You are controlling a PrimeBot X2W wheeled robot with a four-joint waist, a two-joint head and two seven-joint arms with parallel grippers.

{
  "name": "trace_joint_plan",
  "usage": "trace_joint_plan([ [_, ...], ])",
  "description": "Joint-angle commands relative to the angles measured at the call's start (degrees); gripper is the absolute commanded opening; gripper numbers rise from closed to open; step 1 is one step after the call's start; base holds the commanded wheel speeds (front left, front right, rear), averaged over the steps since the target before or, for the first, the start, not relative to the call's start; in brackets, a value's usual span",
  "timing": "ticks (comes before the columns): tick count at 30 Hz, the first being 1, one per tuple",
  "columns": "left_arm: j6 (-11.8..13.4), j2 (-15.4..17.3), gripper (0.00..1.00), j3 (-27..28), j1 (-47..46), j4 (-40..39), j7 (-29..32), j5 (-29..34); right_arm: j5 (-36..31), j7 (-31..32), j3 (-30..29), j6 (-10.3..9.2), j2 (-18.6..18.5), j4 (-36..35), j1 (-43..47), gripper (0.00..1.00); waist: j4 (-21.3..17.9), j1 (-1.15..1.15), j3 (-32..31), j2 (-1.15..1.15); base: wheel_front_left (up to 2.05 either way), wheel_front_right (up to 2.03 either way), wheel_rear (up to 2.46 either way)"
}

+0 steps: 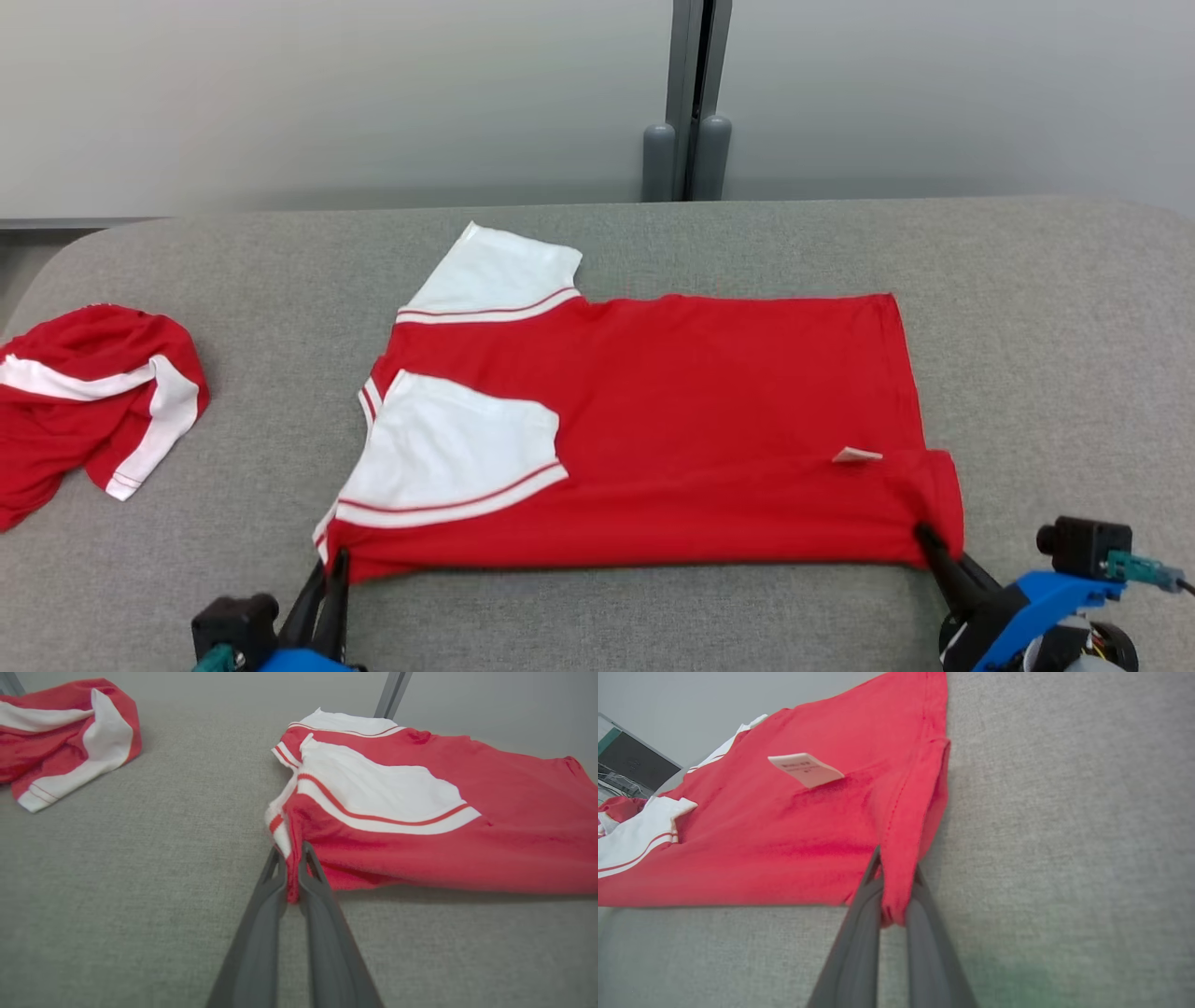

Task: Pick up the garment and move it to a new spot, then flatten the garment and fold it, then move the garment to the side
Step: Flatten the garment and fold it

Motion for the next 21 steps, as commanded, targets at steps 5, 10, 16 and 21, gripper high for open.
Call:
trace_joint_plan([
  [5, 3.96, 1.94, 0.0, 0.52, 8.78, -8.2, 2.23, -0.66, 0.81, 0.22, -0.55, 0.0, -2.75, -4.42, 7.55, 0.0, 0.86, 0.01, -1.4, 0.01, 0.0, 0.0, 0.0],
  [10, 6.22, 2.71, 0.0, 0.63, 13.58, -14.35, 4.2, -1.3, -0.75, 2.06, -1.85, 0.0, -3.39, -8.13, 13.16, 0.0, 1.41, 0.01, -1.97, 0.01, 0.0, 0.0, 0.0],
  [16, 7.8, 2.02, 1.0, 0.4, 14.42, -16.67, 3.6, -0.83, -4.11, 4.11, -5.49, 0.01, -1.92, -10.01, 15.16, 1.0, 0.78, 0.01, -2.48, 0.01, 0.0, 0.0, 0.0],
  [21, 8.4, 2.05, 1.0, 1.72, 11.96, -17.92, 0.41, 1.32, -7.66, 2.26, -11.4, 0.01, -0.59, -11.1, 14.06, 1.0, 0.83, 0.01, -3.07, 0.01, 0.0, 0.0, 0.0],
])
